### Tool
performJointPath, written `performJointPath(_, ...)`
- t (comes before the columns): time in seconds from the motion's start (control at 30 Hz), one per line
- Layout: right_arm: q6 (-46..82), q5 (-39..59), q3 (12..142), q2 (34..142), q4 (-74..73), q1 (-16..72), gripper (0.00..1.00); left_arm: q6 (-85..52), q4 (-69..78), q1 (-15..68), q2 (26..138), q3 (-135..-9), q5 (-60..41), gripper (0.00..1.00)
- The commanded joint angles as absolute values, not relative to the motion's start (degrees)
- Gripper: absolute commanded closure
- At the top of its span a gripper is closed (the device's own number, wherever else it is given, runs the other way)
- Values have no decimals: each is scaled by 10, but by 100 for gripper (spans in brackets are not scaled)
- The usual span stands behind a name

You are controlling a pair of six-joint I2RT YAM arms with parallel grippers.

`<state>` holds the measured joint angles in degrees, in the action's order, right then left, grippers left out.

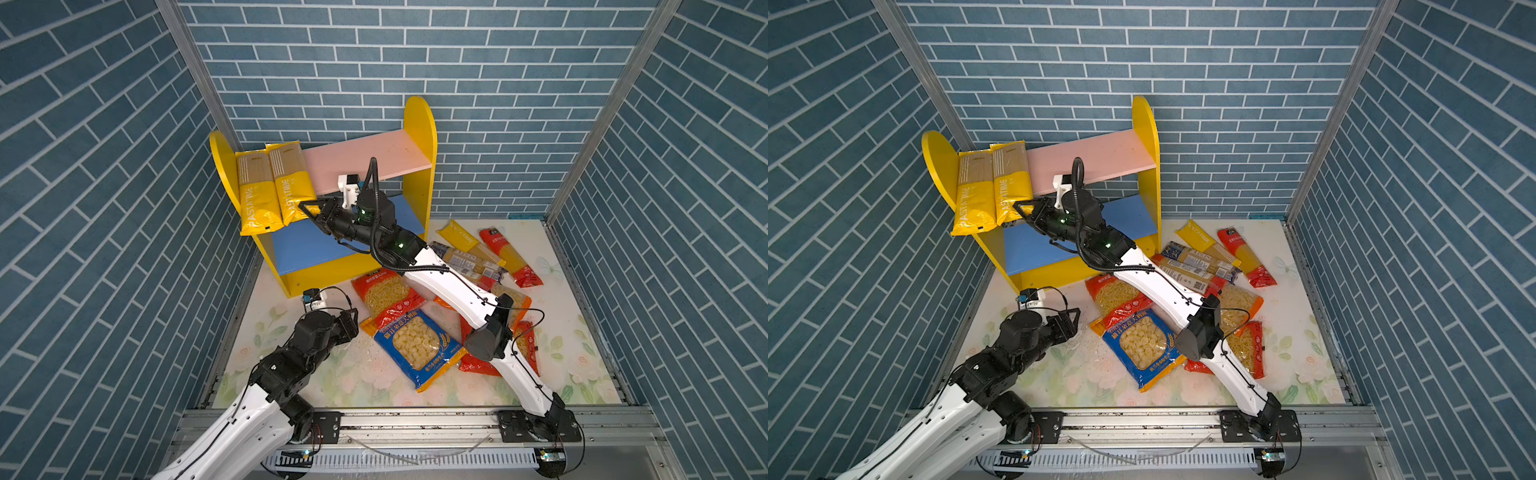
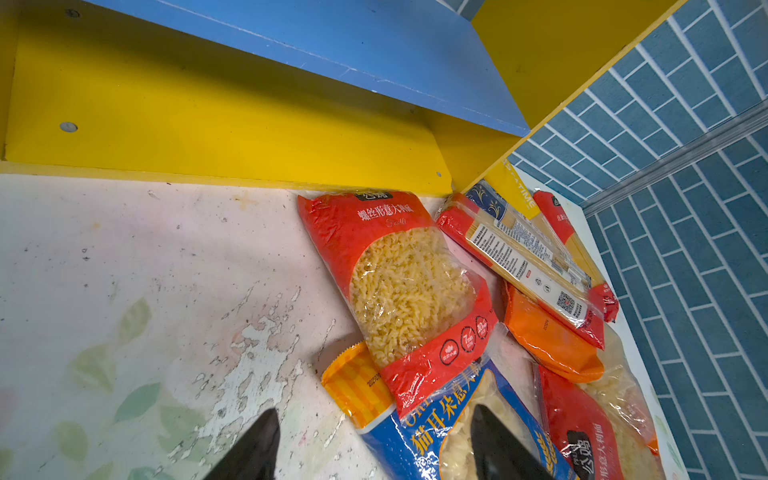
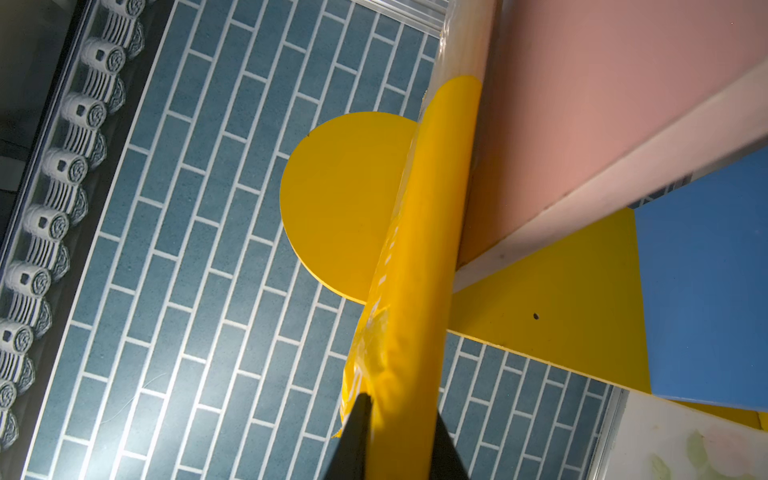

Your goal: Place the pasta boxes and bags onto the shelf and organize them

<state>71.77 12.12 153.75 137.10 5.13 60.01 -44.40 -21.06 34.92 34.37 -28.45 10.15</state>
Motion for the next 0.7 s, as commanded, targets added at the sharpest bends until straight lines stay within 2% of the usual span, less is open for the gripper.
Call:
performJointPath(0.0,674,151,1585,1376,4,601,70,-444,-198,356,352,-283,98,27)
performJointPath(0.67,642,280,1492,1303,6,582,39,-418,-191,373,359,-299,101,27)
